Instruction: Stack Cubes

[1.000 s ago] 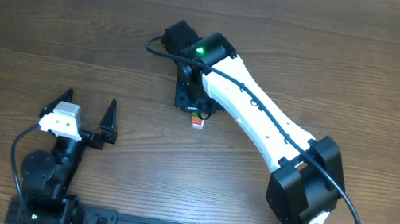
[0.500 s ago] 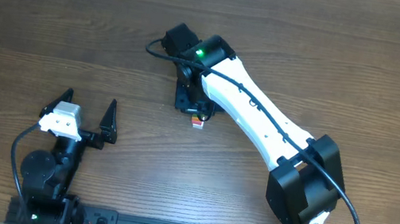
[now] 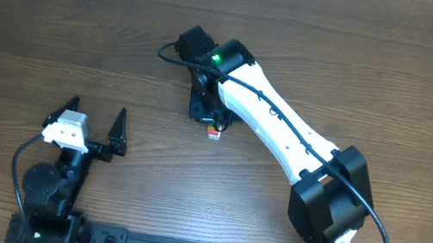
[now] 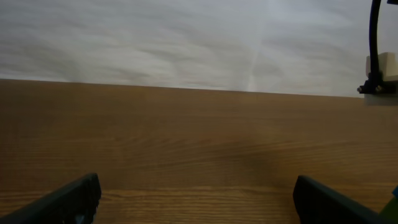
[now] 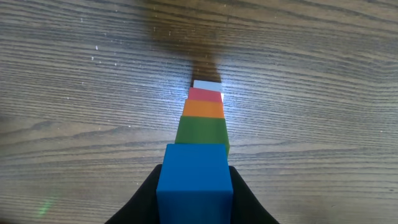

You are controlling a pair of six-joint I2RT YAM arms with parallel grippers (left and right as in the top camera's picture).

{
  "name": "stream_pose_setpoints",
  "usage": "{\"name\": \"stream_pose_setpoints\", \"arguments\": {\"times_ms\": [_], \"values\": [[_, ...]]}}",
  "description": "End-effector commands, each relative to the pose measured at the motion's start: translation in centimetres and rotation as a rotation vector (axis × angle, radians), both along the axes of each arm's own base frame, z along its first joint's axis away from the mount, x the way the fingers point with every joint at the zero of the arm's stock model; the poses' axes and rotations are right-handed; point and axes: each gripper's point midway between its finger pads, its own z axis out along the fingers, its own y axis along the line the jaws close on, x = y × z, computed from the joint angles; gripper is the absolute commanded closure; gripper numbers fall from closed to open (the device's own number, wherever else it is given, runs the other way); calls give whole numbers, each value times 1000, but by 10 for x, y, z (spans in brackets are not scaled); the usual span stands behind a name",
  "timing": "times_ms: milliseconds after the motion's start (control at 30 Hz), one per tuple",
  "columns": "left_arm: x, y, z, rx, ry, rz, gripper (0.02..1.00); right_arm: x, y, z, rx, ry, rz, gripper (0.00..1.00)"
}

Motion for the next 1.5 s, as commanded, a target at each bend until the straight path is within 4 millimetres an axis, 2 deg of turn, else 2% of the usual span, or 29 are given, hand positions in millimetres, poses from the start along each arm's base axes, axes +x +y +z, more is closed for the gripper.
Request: {"name": "stream_pose_setpoints", "arguments": {"times_ms": [33,867,933,1067,1200,1300,1333,1367,1400,1433,1500], "values": [[0,2,-2,-10,2,12,18,-1,-1,8,20,-14,-9,989],[0,2,-2,-10,2,12,18,-3,-3,4,12,-4,-17,974],[0,2,-2,-10,2,12,18,-3,-3,4,11,-3,-17,761],[0,2,-2,-10,2,12,18,-3,-3,4,12,-4,-17,478],[0,2,-2,-10,2,12,18,-4,-3,4,12,-4,-16,327],[0,2,-2,-10,2,12,18,-3,-2,4,14,-6,-16,161],[0,2,-2,-10,2,12,18,-1,-1,4,20,-13,-16,9],[0,2,-2,-10,1,12,20,2,0,4,23,-26,-15,7],[0,2,-2,-10,2,12,18,9,1,5,32,-47,-5,7],[0,2,-2,-10,2,12,18,24,1,6,49,-101,15,7],[0,2,-2,-10,2,12,20,76,-12,16,77,-248,25,9]]}}
